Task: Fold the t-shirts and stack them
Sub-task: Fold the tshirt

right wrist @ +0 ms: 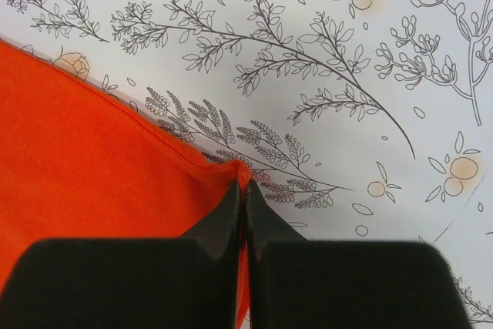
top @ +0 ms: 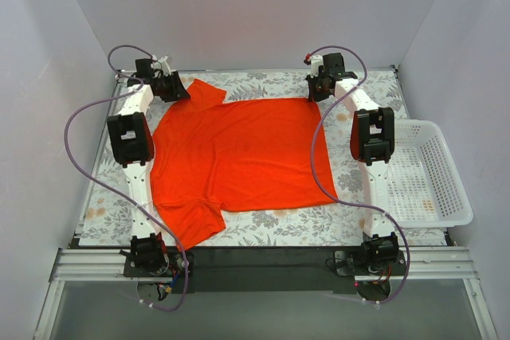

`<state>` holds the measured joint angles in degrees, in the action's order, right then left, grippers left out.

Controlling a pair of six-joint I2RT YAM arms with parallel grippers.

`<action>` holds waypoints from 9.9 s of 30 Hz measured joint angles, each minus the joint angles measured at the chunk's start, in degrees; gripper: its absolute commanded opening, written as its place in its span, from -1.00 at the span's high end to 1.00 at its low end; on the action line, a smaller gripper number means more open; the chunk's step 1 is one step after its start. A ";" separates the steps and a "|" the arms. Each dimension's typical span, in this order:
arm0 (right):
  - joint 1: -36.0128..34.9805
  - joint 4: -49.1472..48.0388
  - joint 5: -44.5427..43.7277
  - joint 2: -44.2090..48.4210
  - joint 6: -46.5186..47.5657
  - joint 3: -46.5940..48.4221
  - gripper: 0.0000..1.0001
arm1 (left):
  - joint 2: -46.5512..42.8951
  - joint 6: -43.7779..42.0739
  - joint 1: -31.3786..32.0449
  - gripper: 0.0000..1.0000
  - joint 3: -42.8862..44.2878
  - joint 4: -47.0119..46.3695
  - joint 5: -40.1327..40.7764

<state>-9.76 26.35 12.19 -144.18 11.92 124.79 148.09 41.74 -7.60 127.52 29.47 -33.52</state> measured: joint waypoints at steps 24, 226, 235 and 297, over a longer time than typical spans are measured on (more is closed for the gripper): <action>1.42 -3.30 5.99 7.89 1.88 -6.97 0.97 | -15.98 -4.72 -0.11 1.00 -20.68 -11.37 1.33; -1.70 19.63 2.05 17.25 12.72 -22.34 0.15 | -28.06 -28.83 7.15 0.08 -43.23 17.73 -17.03; -1.20 22.01 0.96 17.31 15.30 -22.58 0.15 | -31.56 -37.07 14.58 0.25 -47.74 24.98 -18.36; -5.81 9.38 -7.89 22.40 21.24 -14.80 -0.69 | -22.97 -22.77 0.79 -0.70 -14.23 19.47 -0.46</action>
<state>-15.57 35.73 4.29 -121.78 33.17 110.00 125.12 18.96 -6.81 113.30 48.95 -33.98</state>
